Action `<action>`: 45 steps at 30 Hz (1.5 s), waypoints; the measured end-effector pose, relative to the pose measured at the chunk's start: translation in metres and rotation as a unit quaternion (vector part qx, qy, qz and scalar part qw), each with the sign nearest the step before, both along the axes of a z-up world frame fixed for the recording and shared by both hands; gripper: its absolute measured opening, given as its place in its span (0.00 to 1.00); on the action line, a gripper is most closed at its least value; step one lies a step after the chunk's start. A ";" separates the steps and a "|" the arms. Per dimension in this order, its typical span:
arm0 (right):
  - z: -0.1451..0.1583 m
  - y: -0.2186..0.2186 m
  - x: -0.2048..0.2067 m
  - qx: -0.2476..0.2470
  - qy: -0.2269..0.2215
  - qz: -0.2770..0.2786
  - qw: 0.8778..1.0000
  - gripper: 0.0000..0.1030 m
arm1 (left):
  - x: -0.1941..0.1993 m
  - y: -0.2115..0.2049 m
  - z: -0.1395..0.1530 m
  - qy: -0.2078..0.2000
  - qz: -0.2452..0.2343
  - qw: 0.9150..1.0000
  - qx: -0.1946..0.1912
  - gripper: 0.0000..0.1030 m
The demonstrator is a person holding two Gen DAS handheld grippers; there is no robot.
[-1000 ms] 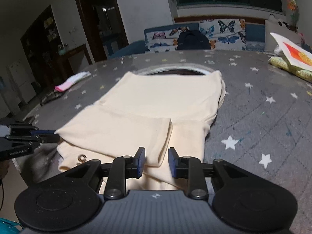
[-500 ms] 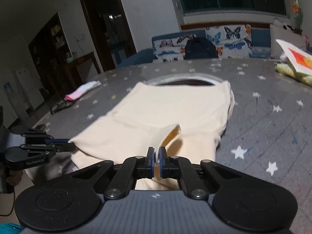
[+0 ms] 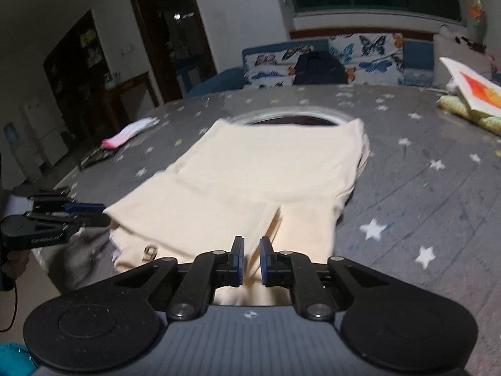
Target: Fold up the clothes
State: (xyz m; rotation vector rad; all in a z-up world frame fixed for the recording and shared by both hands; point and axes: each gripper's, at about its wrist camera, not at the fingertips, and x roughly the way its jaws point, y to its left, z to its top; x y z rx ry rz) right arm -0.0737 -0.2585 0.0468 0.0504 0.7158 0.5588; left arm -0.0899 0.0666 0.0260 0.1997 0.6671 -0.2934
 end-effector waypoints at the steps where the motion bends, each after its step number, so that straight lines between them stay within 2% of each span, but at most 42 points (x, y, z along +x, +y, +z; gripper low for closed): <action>1: 0.001 0.000 0.002 0.001 -0.003 -0.002 1.000 0.10 | 0.002 0.000 0.003 -0.001 0.000 1.000 -0.005 0.20; 5: 0.003 0.005 0.010 0.006 -0.012 -0.001 1.000 0.17 | 0.011 -0.003 0.013 -0.004 -0.004 1.000 -0.022 0.23; 7: 0.003 0.009 0.012 0.007 -0.015 0.004 1.000 0.18 | 0.014 -0.004 0.017 -0.007 -0.010 0.999 -0.030 0.33; 9: 0.002 0.013 0.016 0.006 -0.017 0.008 1.000 0.18 | 0.015 -0.005 0.021 -0.010 -0.015 0.999 -0.035 0.35; 16: -0.004 0.022 0.029 0.005 -0.015 0.012 1.000 0.22 | 0.035 -0.013 0.023 -0.007 -0.023 0.998 -0.052 0.35; 19: -0.008 0.027 0.033 0.002 -0.014 0.015 1.000 0.28 | 0.052 -0.017 0.018 0.003 -0.019 0.997 -0.074 0.35; 23: -0.014 0.031 0.037 -0.003 -0.011 0.016 1.000 0.28 | 0.073 -0.022 0.010 0.015 -0.012 0.995 -0.098 0.35; 29: -0.021 0.033 0.040 -0.011 -0.004 0.019 1.000 0.31 | 0.088 -0.016 -0.010 0.046 0.016 0.995 -0.083 0.34; 39: -0.016 0.040 0.036 -0.022 -0.019 0.031 0.999 0.38 | 0.082 -0.018 -0.002 0.025 0.011 0.996 -0.080 0.35; 45: -0.022 0.041 0.037 -0.024 -0.010 0.030 0.999 0.38 | 0.096 -0.020 -0.013 0.042 0.014 0.996 -0.078 0.35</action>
